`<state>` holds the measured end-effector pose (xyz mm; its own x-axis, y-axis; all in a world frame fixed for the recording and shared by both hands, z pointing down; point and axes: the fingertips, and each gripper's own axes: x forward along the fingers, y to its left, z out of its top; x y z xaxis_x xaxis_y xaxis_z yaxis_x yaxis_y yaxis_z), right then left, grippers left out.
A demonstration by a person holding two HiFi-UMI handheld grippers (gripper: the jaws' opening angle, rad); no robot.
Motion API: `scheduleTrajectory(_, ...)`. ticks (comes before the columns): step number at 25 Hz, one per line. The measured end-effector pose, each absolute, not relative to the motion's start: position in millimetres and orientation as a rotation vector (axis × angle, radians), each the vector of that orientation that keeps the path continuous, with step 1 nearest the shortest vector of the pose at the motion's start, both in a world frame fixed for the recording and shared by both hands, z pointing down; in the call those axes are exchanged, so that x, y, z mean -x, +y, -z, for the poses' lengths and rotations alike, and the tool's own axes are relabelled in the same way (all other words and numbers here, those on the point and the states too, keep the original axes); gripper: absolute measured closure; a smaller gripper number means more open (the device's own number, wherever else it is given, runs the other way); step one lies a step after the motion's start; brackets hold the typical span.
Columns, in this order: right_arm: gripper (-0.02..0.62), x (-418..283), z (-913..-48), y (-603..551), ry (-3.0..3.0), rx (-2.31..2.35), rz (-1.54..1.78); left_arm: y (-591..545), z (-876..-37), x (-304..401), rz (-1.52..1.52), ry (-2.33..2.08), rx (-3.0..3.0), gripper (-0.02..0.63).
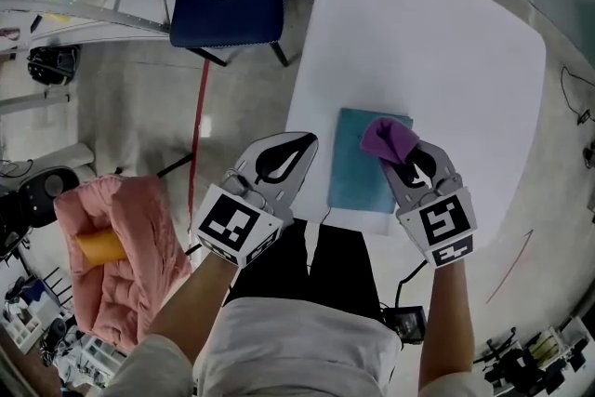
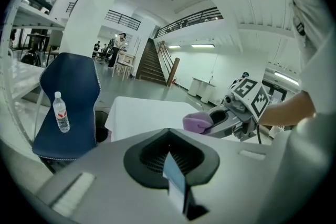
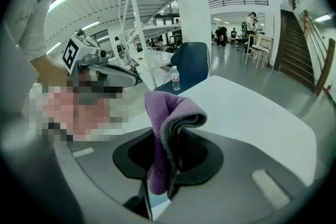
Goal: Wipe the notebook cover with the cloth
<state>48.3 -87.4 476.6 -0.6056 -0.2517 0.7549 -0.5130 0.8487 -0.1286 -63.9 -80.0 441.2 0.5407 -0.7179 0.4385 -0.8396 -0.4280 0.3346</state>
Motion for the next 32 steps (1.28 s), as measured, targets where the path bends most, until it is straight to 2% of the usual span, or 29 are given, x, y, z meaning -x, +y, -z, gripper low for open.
scheduleTrajectory(18, 0.486, -25.0, -557.5, -102.8, -1.864, -0.144, 0.102, -82.4, -475.0, 89.5, -0.28, -1.292, -2.172, 0.606)
scheduleTrajectory(32, 0.488, -19.3, -570.5, -93.9, -1.764, -0.106, 0.113, -72.4, -475.2, 102.2, -0.261, -1.309, -2.136, 0.606)
